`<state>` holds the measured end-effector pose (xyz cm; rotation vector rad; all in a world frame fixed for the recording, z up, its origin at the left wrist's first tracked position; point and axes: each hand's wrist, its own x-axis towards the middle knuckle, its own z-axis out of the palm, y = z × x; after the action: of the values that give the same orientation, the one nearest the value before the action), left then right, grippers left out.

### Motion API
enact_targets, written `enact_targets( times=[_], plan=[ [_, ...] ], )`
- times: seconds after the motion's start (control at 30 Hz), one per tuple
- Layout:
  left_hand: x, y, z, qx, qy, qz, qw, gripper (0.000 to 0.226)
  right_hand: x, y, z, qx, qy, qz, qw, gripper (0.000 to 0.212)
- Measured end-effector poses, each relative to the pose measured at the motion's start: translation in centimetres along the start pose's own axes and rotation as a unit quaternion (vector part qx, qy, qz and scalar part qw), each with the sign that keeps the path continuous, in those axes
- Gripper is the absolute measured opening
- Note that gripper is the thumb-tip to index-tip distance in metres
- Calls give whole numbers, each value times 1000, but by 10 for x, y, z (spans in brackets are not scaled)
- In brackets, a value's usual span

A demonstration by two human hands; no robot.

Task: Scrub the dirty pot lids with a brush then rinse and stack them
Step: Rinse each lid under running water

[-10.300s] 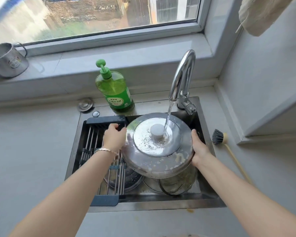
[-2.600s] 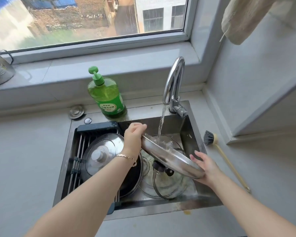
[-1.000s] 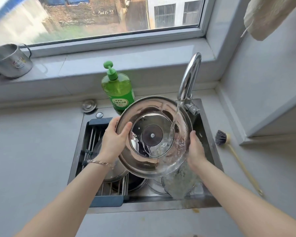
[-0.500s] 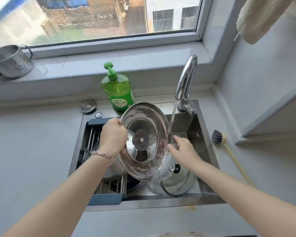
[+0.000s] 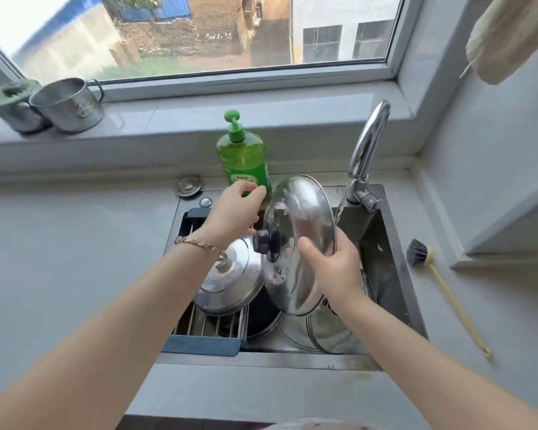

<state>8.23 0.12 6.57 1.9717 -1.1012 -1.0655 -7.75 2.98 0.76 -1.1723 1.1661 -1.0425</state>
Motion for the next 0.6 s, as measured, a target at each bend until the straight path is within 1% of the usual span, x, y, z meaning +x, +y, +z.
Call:
enact_targets(
  times=[0.03, 0.07, 0.13, 0.17, 0.23, 0.33, 0.43, 0.53, 0.6],
  plan=[
    [1, -11, 1, 60, -5, 12, 998, 38, 6, -2, -2, 48, 26, 31, 998, 12],
    [1, -23, 2, 96, -21, 16, 995, 41, 12, -4, -2, 87, 44, 57, 994, 10],
    [2, -39, 2, 82, -51, 0, 995, 41, 18, -6, 0, 138, 57, 98, 984, 19],
    [3, -43, 0, 59, -45, -4, 997, 40, 20, -7, 2, 155, 56, 111, 980, 22],
    [7, -47, -6, 32, -18, 3, 999, 36, 23, -7, 9, 184, 52, 122, 974, 13],
    [19, -54, -14, 38, 24, 53, 998, 23, 27, -7, 27, 203, 26, 123, 971, 9],
    [35, -68, -27, 76, 70, 68, 992, 24, 33, -2, 43, 154, -24, 133, 979, 14],
    [53, -89, -39, 106, 120, 38, 986, 29, 37, 8, 46, 25, -70, 146, 986, 29],
    [64, -104, -41, 106, 125, 17, 986, 31, 36, 23, 43, -60, -82, 154, 983, 40]
  ],
)
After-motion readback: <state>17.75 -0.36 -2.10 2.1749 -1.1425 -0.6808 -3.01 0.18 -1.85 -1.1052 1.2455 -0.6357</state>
